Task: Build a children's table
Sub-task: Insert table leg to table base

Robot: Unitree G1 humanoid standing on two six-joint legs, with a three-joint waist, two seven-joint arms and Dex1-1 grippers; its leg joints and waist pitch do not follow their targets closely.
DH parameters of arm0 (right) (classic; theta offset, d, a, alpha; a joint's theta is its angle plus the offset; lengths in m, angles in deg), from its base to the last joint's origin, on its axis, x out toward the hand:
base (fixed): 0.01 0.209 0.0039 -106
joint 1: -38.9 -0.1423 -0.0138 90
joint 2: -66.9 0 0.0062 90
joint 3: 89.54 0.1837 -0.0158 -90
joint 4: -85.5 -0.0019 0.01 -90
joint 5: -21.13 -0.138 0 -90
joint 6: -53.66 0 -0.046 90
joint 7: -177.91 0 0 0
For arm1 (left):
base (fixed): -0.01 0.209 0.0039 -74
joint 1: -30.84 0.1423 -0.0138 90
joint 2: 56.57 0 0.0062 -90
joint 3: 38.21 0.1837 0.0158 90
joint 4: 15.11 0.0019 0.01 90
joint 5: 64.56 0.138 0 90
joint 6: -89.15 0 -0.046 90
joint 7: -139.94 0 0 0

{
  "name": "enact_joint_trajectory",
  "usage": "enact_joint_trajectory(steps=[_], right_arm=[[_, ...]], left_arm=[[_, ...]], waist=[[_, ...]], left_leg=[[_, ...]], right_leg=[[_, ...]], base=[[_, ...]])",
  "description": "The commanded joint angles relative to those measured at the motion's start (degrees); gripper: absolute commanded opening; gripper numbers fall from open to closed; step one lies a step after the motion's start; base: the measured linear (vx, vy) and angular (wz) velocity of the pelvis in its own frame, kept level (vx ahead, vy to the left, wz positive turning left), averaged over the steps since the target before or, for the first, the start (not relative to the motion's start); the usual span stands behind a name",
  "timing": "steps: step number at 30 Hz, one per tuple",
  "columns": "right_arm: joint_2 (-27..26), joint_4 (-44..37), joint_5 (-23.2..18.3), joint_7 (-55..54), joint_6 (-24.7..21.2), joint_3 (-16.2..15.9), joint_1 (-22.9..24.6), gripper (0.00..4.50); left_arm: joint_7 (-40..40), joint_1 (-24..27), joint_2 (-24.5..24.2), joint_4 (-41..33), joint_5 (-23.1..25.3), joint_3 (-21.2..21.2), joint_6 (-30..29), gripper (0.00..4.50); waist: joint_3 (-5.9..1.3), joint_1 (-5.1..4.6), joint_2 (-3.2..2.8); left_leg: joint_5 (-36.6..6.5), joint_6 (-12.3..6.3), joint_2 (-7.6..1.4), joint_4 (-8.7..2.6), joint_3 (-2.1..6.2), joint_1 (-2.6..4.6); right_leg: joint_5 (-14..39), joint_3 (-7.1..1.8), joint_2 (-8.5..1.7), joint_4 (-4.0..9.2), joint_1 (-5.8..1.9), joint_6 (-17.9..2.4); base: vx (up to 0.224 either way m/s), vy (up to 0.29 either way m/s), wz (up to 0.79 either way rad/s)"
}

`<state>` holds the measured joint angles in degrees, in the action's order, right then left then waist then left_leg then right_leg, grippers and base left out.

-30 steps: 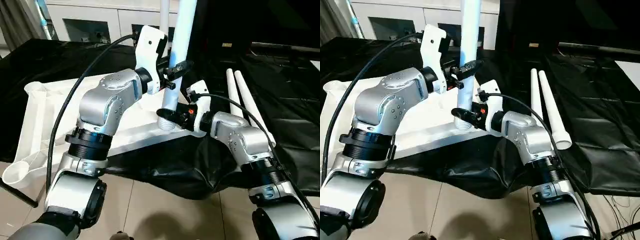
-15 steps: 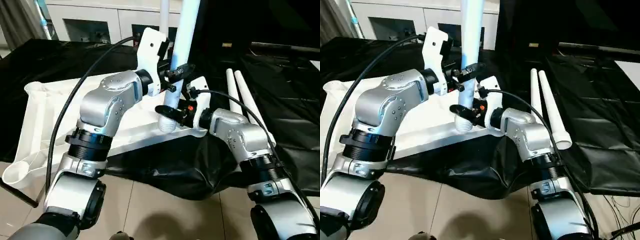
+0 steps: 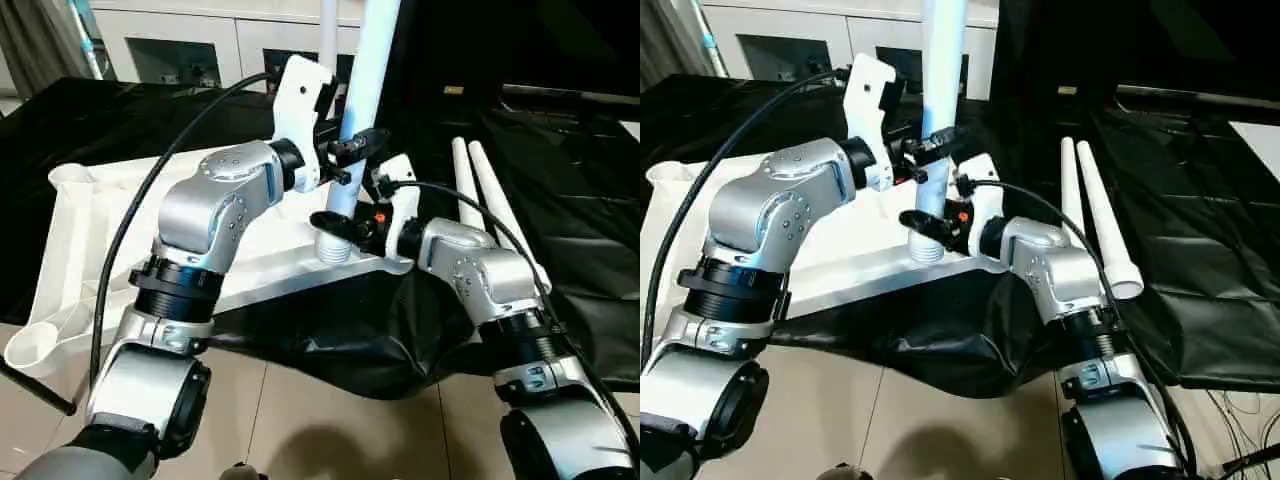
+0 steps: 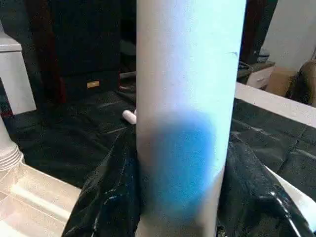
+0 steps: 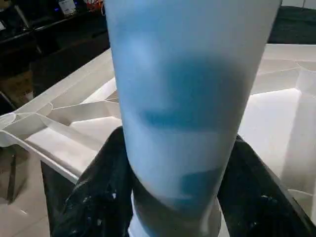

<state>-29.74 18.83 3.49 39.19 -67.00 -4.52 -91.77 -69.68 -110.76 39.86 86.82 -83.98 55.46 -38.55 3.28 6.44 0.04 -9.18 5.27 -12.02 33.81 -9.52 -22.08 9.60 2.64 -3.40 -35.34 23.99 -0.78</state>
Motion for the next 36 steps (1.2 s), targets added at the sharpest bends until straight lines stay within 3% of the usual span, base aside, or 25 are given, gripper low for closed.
enact_joint_trajectory(steps=[1,9,11,14,16,17,19,22,25,27,29,30,31,33,34,35,36], right_arm=[[0.19,0.76,-0.02,-0.17,0.18,0.49,-0.97,1.87],[-0.04,1.11,0.1,-0.69,1.33,1.36,-0.92,1.87],[-0.27,1.54,-0.23,-1.52,1.89,2.42,-1.09,1.87],[-0.78,1.6,-0.82,-2.62,2.62,3.76,-0.98,1.87],[-0.86,1.61,-0.9,-2.78,2.74,3.95,-0.96,1.87],[-1.76,1.32,-2.35,-4.22,3.47,6.08,-0.57,1.87],[-2.29,1.15,-3.3,-4.94,3.72,7.29,-0.35,1.87],[-3.82,0.53,-5.48,-7.03,5.42,10.47,0.0,1.87],[-4.6,0.16,-6.78,-8.24,5.95,12.55,-0.19,1.86],[-3.96,0.7,-5.84,-12.12,7.98,15.13,-0.48,1.86],[-2.36,1.05,-3.04,-14.21,9.23,14.53,-0.02,1.86],[-1.16,1.08,-1.12,-14.86,9.84,13.58,0.48,1.86],[-0.2,1.05,0.3,-15.24,10.37,12.8,0.97,1.86],[1.67,-0.51,2.08,-15.1,10.02,11.69,2.85,1.86],[2.34,-1.82,2.41,-15.03,9.32,11.44,4.0,1.86],[2.81,-3.19,2.69,-15.16,8.61,11.26,5.11,1.86],[3.01,-4.36,3.23,-15.76,8.33,11.1,6.0,1.86]], left_arm=[[-0.76,0.09,0.34,-2.18,-0.97,-0.23,-0.61,1.82],[-2.06,0.4,0.87,-2.67,-2.2,-0.53,-0.47,1.82],[-2.52,0.46,1.93,-3.1,-4.61,-2.17,-1.37,2.38],[-0.57,0.16,3.64,-2.89,-6.07,-4.84,-0.19,2.59],[-0.25,0.09,3.93,-2.78,-6.3,-5.27,0.03,2.96],[-0.07,-0.11,6.02,-1.93,-8.88,-8.63,4.02,2.95],[-0.13,-0.22,7.22,-1.44,-10.6,-10.65,6.07,2.99],[1.29,-0.73,11.27,-1.02,-18.27,-17.82,6.91,3.29],[2.49,-0.89,13.1,-1.0,-21.02,-20.64,8.8,3.29],[5.89,-1.12,14.66,-0.6,-23.97,-25.12,12.49,3.29],[5.57,0.02,12.79,-0.25,-19.31,-22.86,14.24,3.29],[5.53,0.98,10.61,0.31,-14.3,-19.47,14.41,3.29],[5.5,1.97,8.41,0.84,-9.12,-15.75,15.07,3.29],[3.64,5.7,1.15,2.74,5.68,-3.33,20.12,3.29],[3.04,7.27,-2.19,4.36,11.65,2.15,22.07,3.29],[3.2,8.49,-4.61,5.93,16.0,5.98,23.46,3.29],[4.47,9.31,-5.15,6.81,17.59,6.74,24.37,3.29]], waist=[[-4.71,0.08,0.29],[-4.72,0.07,0.31],[-4.69,0.06,0.37],[-4.77,0.12,0.3],[-4.75,0.14,0.4],[-4.71,0.12,0.29],[-4.8,0.09,0.45],[-4.72,0.01,0.44],[-4.72,-0.02,0.58],[-4.73,0.05,0.6],[-4.71,-0.01,0.6],[-4.74,0.01,0.57],[-4.73,-0.07,0.62],[-4.67,0.08,0.46],[-4.59,0.05,0.21],[-4.71,-0.1,0.21],[-4.79,-0.12,0.02]], left_leg=[[-6.18,-1.05,-0.24,-2.93,-0.34,0.69],[-6.11,-1.22,-0.24,-2.87,-0.4,0.7],[-6.09,-1.21,-0.16,-2.85,-0.42,0.63],[-6.06,-1.17,-0.22,-2.79,-0.43,0.68],[-6.09,-1.41,-0.18,-2.81,-0.44,0.62],[-6.25,-1.45,-0.15,-2.83,-0.43,0.66],[-6.23,-1.56,-0.15,-2.83,-0.43,0.59],[-6.87,-1.75,-0.12,-2.75,-0.55,0.57],[-7.01,-2.25,-0.06,-2.74,-0.55,0.56],[-6.91,-2.42,-0.1,-2.73,-0.54,0.65],[-6.48,-2.13,-0.09,-2.81,-0.48,0.64],[-6.17,-2.08,-0.14,-2.87,-0.4,0.68],[-5.92,-1.97,-0.17,-2.93,-0.39,0.75],[-6.74,-1.75,-0.37,-3.11,-0.18,0.87],[-7.45,-1.33,-0.54,-3.34,-0.08,1.06],[-7.18,-0.55,-0.38,-3.28,-0.12,1.03],[-6.94,-0.26,-0.41,-3.35,-0.13,1.01]], right_leg=[[4.79,-1.81,-3.35,3.25,-4.08,-11.34],[4.32,-1.82,-3.37,3.21,-4.04,-11.68],[4.52,-1.83,-3.36,3.24,-4.11,-11.78],[4.28,-1.84,-3.39,3.23,-4.04,-12.35],[4.09,-1.8,-3.3,3.18,-4.13,-12.44],[4.6,-1.78,-3.32,3.34,-4.07,-12.21],[4.46,-1.78,-3.34,3.4,-4.25,-12.4],[4.87,-1.79,-3.38,3.4,-4.14,-12.6],[5.44,-1.75,-3.28,3.54,-4.19,-12.38],[5.62,-1.73,-3.23,3.66,-4.12,-12.16],[6.15,-1.69,-3.07,3.66,-4.07,-10.92],[6.38,-1.67,-3.08,3.74,-4.08,-10.3],[6.91,-1.67,-2.96,3.68,-4.01,-8.96],[9.68,-1.7,-3.13,4.01,-3.81,-6.32],[11.58,-1.81,-2.98,4.1,-3.51,-3.64],[10.97,-1.89,-3.02,3.94,-3.56,-3.21],[10.1,-1.93,-3.01,3.86,-3.6,-3.49]], base=[[0.0,0.0,0.0],[0.0,0.0,0.0],[0.0,0.0,0.0],[0.0,0.0,0.0],[0.0,0.0,0.0],[0.0,0.0,0.0],[0.0,0.0,0.0],[0.0,0.0,0.0],[0.0,0.0,0.0],[0.0,0.0,0.0],[0.0,0.0,0.0],[0.0,0.0,0.0],[0.0,0.0,0.0],[0.0,0.0,0.0],[0.0,0.0,0.0],[0.0,0.0,0.0],[0.0,0.0,0.0]])
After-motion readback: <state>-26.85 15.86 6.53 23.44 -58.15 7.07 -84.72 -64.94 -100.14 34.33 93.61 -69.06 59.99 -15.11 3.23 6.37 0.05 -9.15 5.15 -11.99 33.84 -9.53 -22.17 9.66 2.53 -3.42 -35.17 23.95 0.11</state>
